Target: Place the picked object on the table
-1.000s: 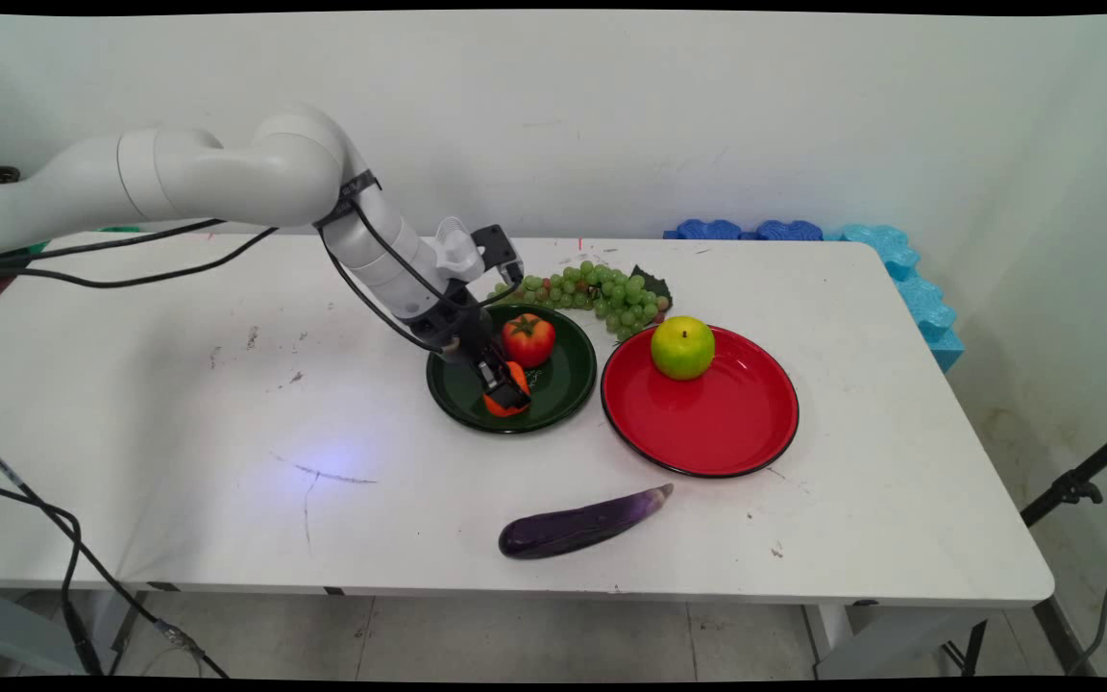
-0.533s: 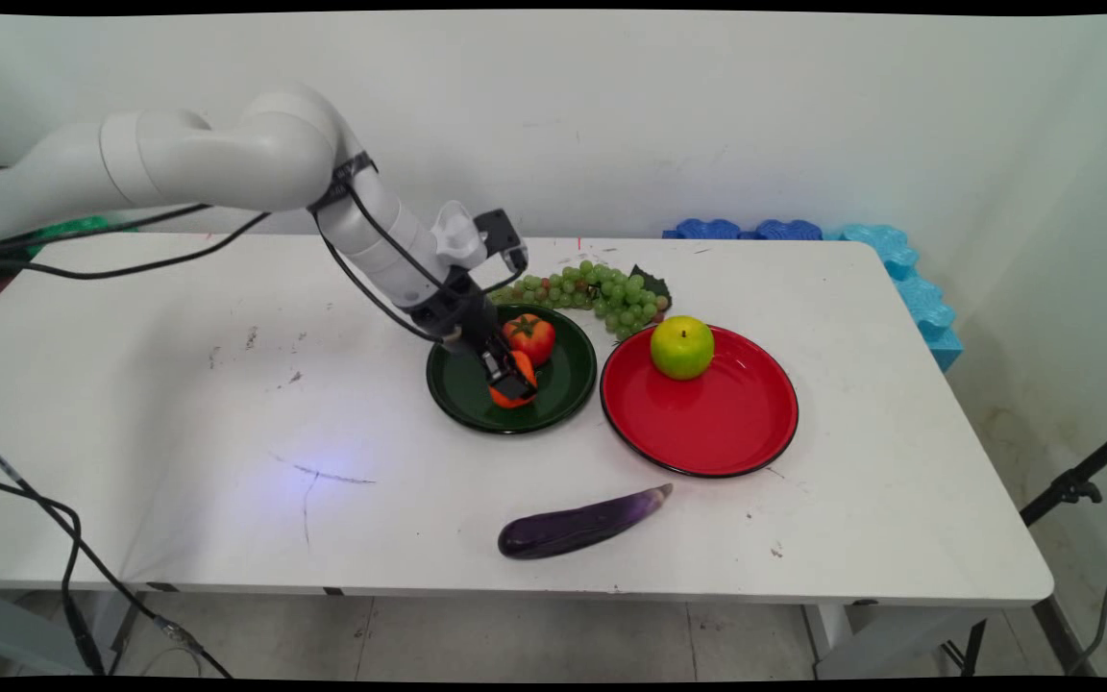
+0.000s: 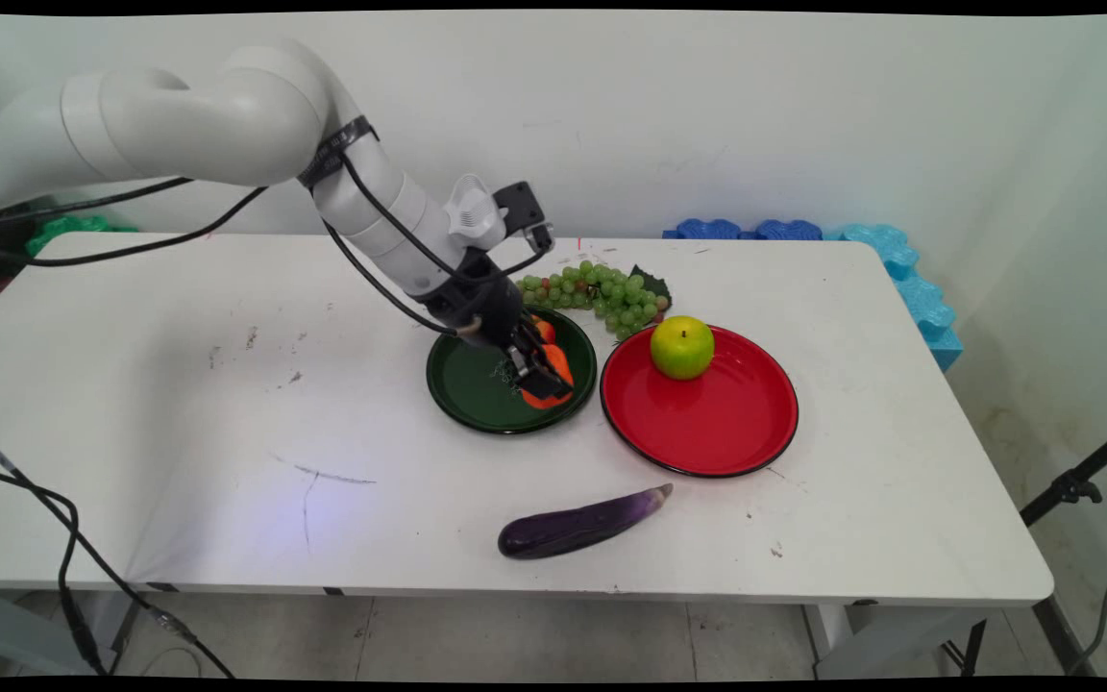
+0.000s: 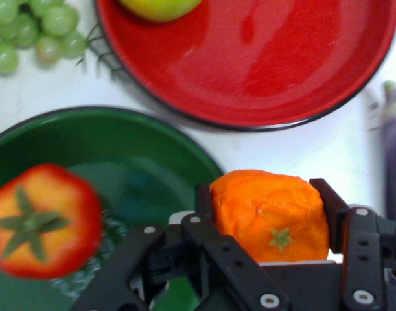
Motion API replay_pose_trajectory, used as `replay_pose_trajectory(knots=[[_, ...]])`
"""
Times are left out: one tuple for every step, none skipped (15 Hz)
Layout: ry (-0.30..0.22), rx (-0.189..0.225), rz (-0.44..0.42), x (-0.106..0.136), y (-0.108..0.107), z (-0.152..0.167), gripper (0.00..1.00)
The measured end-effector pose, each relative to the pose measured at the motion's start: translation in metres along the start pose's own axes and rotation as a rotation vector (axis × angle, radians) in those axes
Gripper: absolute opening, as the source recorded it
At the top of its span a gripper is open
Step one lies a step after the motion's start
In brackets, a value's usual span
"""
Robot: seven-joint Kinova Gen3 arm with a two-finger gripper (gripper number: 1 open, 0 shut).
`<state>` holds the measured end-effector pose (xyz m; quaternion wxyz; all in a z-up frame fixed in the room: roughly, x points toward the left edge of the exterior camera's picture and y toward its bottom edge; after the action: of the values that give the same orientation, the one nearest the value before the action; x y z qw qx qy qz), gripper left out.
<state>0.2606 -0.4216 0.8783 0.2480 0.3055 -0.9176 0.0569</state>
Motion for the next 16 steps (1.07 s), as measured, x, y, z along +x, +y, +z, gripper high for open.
replay_pose_trajectory(knots=[[0.003, -0.01, 0.005, 0.002, 0.008, -0.001, 0.0], [0.006, -0.019, 0.008, 0.003, 0.015, -0.001, 0.0], [0.008, -0.029, 0.01, 0.004, 0.023, 0.001, 0.0], [0.008, -0.036, 0.012, 0.005, 0.028, 0.003, 0.0], [0.009, -0.043, 0.014, 0.005, 0.035, 0.006, 0.0], [0.009, -0.047, 0.016, 0.006, 0.039, 0.01, 0.0], [0.009, -0.052, 0.019, 0.006, 0.044, 0.014, 0.0], [0.009, -0.053, 0.021, 0.005, 0.047, 0.019, 0.0], [0.009, -0.053, 0.023, 0.005, 0.049, 0.022, 0.0], [0.008, -0.053, 0.026, 0.004, 0.051, 0.027, 0.0], [0.006, -0.052, 0.029, 0.003, 0.053, 0.032, 0.0], [0.005, -0.05, 0.032, 0.001, 0.054, 0.037, 0.0], [0.003, -0.045, 0.03, 0.0, 0.055, 0.041, 0.0], [0.0, -0.04, 0.028, -0.001, 0.055, 0.045, 0.0], [-0.002, -0.035, 0.025, -0.003, 0.055, 0.049, 0.0], [-0.004, -0.031, 0.023, -0.004, 0.055, 0.053, 0.0]])
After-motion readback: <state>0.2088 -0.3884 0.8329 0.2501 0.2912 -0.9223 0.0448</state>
